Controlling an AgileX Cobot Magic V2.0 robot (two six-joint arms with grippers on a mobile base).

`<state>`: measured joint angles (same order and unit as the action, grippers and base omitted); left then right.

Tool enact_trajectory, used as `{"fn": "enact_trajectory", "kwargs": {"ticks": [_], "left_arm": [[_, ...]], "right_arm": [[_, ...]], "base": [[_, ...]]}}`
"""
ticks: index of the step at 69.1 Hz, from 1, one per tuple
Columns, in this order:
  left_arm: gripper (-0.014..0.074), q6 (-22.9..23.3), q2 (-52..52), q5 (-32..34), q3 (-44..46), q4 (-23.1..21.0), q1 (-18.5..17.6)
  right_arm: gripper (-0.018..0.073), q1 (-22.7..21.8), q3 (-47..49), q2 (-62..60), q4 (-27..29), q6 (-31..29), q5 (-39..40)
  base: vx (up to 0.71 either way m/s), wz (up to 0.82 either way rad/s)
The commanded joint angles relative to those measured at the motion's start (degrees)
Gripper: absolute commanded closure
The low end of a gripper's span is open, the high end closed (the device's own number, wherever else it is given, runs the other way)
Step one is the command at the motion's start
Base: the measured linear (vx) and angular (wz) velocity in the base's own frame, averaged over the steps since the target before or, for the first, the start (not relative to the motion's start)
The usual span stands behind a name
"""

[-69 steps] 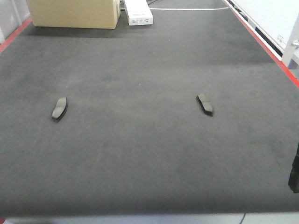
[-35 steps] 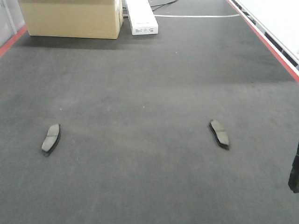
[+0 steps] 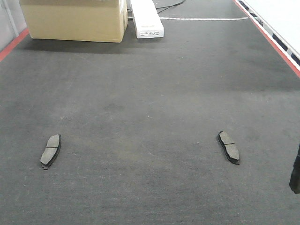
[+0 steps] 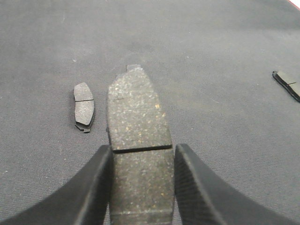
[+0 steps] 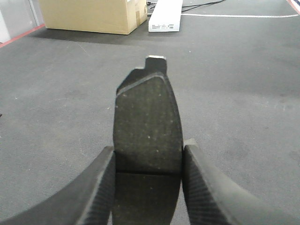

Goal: Move and align brake pads A on conveyor

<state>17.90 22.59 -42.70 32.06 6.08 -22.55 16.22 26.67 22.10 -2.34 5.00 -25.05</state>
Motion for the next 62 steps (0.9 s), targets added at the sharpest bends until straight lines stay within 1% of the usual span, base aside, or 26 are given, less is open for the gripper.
{"fn": "enact_trajectory", "kwargs": {"ticks": [1,47,57,62], "left_arm": [[0.0603,0.4,0.4,5.7,1.6,0.2,-0.2],[0.0603,0.4,0.4,5.9,1.4,0.2,-0.2],[0.0601,1.4,0.6,7.7,1.4,0.2,-0.2],[0.06,2.6,2.3,8.4,1.5,0.2,-0.2]], "right_arm": [[0.0564,-0.2,1.6,0.3,-0.5,-0.5,6.0],[0.0564,-0.2,1.6,0.3,-0.5,-0.5,6.0],[0.0564,-0.2,1.6,0.3,-0.5,-0.5,6.0],[0.0564,-0.2,1.6,0.3,-0.5,-0.5,6.0]], "base": [[0.01,0.01],[0.0,0.0],[0.0,0.0],[0.0,0.0]]}}
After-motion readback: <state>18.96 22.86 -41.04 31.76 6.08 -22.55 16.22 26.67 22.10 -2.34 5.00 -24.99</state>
